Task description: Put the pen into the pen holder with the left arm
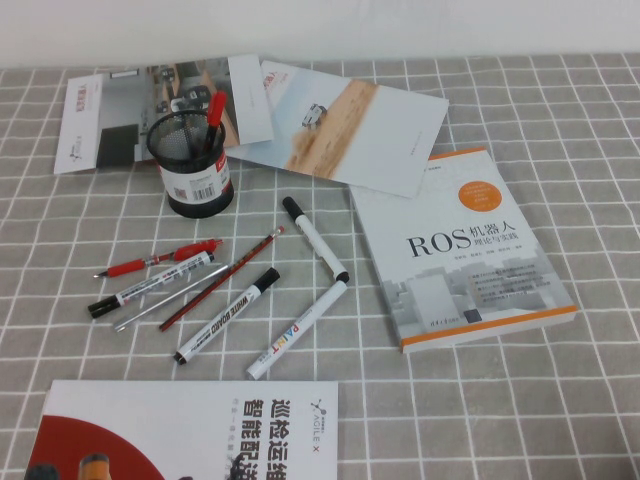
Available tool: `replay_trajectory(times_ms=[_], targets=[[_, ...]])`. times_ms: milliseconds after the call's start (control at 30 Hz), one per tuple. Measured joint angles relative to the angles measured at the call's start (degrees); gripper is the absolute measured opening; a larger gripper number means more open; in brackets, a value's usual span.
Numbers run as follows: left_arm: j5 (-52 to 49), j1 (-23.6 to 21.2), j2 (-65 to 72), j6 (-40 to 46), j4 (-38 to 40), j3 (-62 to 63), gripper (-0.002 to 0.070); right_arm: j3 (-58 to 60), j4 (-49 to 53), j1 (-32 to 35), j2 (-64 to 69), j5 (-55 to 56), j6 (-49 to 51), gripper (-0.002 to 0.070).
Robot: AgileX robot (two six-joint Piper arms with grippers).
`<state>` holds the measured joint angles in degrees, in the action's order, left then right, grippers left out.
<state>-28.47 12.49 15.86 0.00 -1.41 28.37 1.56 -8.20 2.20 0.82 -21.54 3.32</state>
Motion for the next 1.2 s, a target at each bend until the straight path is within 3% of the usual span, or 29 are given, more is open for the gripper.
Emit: replay_trajectory(times_ms=[200,433,667,1200], targets=[[14.75,-0.94,-12.53,9.00,8.07,-14.41,0.0000,0.00,0.00,0.00,0.00,0.00,0.00,-0.0015],[20.23,-1.65,-16.48,11.20,10.24,-23.50,0.0000,0.00,0.00,0.00,0.00,0.00,0.00,-0.0015],[20.61,-4.11,-16.48,6.44,10.24,-29.69,0.0000,0.00,0.00,0.00,0.00,0.00,0.00,-0.0015],[6.89,-4.80,-16.48,4.44,4.72,-29.78,0.0000,0.00,0.00,0.00,0.00,0.00,0.00,-0.0015]])
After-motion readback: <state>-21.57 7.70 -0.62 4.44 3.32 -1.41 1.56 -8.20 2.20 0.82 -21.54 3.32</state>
